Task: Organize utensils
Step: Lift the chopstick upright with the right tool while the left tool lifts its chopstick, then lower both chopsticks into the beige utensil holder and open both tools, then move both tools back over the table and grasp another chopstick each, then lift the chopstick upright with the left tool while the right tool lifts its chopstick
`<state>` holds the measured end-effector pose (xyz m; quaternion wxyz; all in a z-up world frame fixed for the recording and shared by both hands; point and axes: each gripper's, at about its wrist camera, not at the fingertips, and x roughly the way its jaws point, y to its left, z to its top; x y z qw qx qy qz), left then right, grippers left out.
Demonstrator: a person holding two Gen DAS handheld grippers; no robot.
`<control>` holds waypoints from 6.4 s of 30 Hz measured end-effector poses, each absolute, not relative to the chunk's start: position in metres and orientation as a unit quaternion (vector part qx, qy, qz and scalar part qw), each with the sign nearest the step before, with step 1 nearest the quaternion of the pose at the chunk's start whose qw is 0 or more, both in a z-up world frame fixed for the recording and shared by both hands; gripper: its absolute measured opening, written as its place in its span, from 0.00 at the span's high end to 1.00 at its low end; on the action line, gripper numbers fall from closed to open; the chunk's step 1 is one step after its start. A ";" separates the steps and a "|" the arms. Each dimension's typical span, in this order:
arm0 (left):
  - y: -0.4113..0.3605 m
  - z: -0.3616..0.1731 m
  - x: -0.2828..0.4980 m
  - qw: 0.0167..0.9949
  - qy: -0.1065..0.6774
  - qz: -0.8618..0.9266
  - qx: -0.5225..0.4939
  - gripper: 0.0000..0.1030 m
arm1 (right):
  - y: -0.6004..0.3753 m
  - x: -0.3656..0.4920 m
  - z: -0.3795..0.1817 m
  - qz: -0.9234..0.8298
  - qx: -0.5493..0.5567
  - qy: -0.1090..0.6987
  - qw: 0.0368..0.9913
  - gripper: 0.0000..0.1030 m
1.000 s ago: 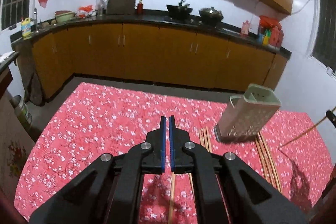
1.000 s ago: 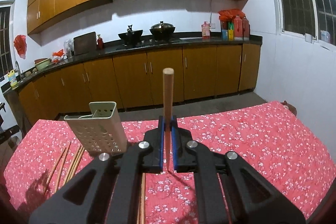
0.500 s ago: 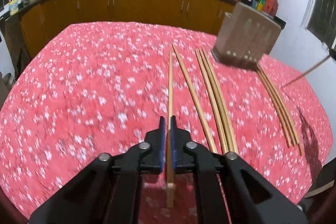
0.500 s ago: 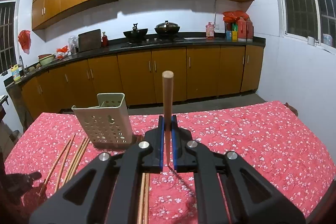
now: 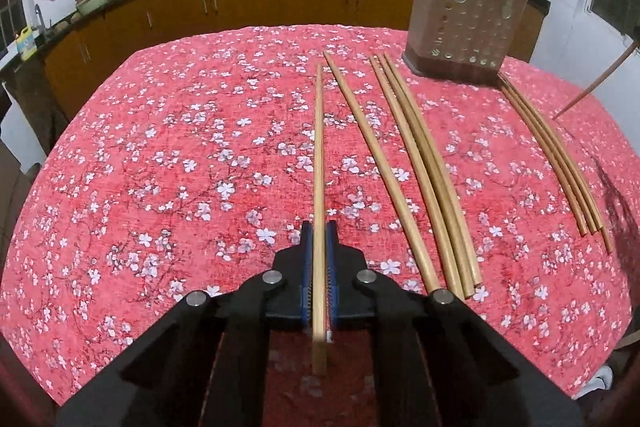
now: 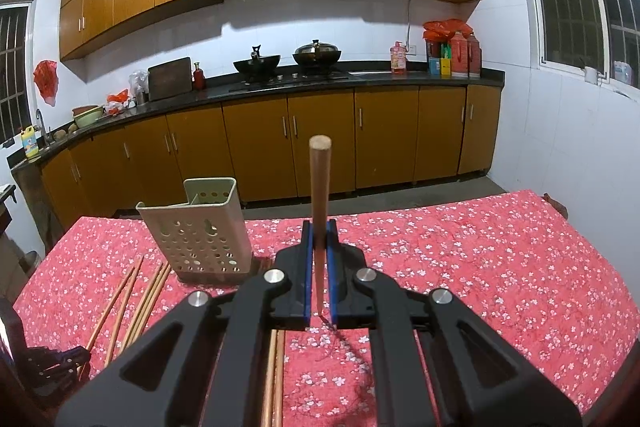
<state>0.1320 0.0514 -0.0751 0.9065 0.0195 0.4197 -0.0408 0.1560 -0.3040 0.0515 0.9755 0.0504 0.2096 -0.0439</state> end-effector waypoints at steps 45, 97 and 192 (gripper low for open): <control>0.028 0.194 0.201 0.986 0.102 -0.085 -0.096 0.93 | -0.280 0.173 0.175 0.051 0.079 0.066 0.993 0.93; 0.051 -0.025 0.172 0.917 0.382 -0.061 -0.102 0.69 | -0.281 0.183 -0.076 0.048 0.106 0.430 0.895 0.85; 0.038 -0.055 0.192 0.912 0.409 -0.032 -0.015 0.93 | -0.306 0.176 -0.073 -0.016 0.078 0.392 0.916 0.93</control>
